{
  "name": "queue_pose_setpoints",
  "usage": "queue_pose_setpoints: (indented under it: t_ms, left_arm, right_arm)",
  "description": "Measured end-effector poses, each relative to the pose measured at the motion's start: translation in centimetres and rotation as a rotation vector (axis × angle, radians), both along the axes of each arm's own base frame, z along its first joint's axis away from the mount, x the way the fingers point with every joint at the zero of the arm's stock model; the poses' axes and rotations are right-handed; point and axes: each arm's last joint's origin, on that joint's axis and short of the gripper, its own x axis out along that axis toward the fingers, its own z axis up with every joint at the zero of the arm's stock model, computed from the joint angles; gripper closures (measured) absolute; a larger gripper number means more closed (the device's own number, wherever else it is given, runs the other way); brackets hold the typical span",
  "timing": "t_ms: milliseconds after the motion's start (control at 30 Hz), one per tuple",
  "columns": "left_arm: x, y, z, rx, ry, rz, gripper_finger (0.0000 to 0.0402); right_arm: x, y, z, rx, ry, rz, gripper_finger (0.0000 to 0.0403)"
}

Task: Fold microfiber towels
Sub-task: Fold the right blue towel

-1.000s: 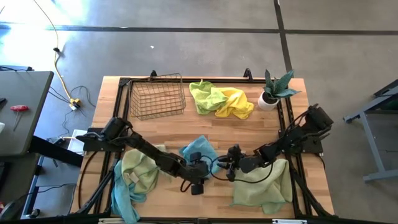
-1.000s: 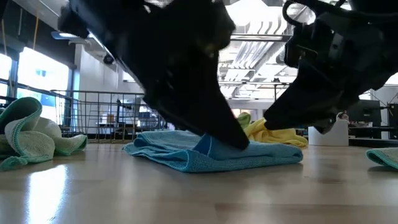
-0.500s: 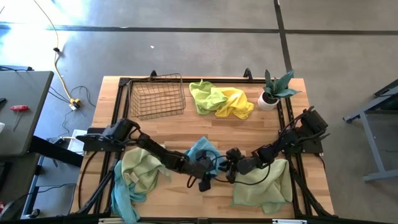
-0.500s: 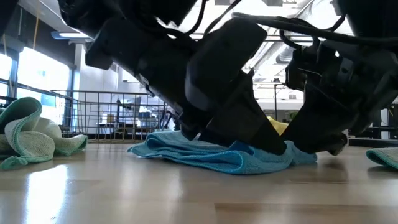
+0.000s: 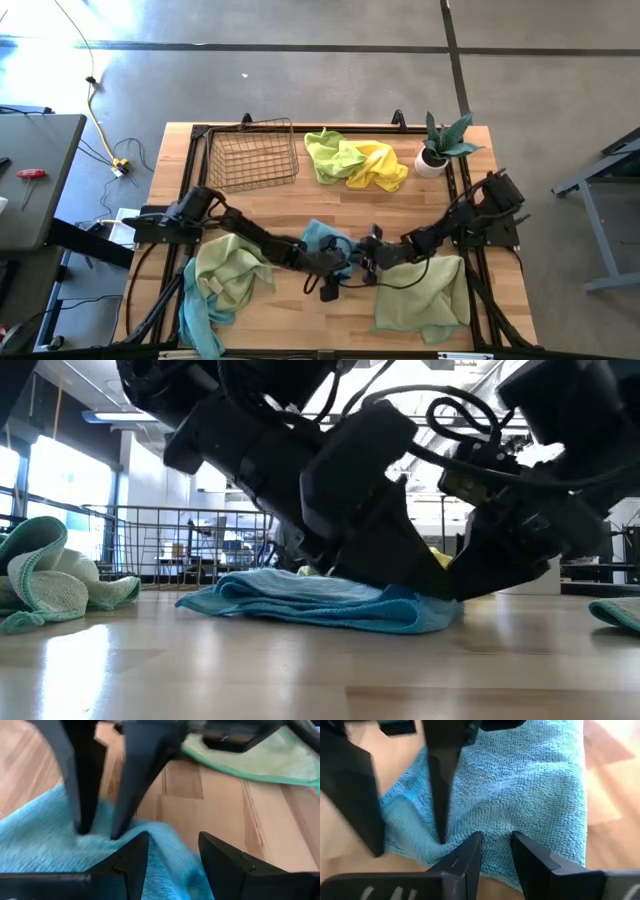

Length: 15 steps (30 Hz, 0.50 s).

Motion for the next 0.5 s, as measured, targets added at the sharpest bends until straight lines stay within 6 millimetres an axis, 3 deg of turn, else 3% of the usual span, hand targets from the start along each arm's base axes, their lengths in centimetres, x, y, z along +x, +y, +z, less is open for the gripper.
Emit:
queue_pose_setpoints:
  t_ms: [300,500]
  left_arm:
    - [-0.4,1.8,1.0,0.047,0.074,-0.001,0.0238]
    - [-0.8,3.3,1.9,0.056,0.13,0.031,0.0238]
  right_arm:
    - [0.8,-2.7,0.3,-0.2,0.023,0.052,0.0297]
    - [0.6,-3.6,3.2,-0.163,-0.037,0.004,0.0297]
